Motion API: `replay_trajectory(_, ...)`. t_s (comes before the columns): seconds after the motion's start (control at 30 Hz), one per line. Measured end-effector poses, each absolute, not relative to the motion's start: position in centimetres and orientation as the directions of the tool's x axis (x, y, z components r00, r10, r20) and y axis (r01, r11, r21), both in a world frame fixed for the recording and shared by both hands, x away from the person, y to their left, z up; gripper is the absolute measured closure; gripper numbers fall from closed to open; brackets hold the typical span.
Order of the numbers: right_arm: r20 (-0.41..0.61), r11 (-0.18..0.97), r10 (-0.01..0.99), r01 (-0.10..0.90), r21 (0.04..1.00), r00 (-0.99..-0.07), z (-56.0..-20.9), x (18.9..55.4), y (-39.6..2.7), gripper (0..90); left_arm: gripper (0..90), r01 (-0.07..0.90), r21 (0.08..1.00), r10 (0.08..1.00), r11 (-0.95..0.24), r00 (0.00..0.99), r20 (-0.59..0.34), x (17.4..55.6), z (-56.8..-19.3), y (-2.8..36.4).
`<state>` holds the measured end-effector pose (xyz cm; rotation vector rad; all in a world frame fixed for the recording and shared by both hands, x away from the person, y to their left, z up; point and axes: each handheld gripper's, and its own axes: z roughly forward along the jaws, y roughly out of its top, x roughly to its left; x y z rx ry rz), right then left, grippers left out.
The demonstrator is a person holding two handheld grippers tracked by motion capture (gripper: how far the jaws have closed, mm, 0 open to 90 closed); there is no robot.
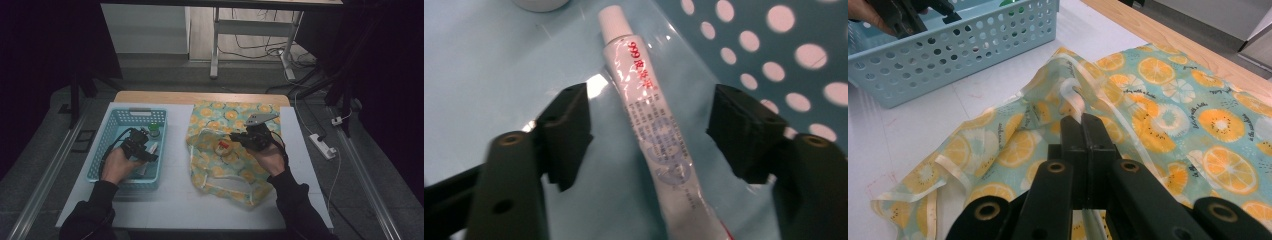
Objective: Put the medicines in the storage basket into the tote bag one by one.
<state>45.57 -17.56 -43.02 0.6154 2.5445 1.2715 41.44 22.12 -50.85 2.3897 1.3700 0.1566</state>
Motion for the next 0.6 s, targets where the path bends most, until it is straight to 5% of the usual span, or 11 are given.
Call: replay_trajectory(0.6, -0.018, 0.537, 0.464, 0.266, 0.8, -0.886, -43.0, 45.56, -17.57, 90.0, 65.1, 0.844, 0.339, 0.873, -0.417, 0.475, -0.109, 41.67, -51.04, 22.36)
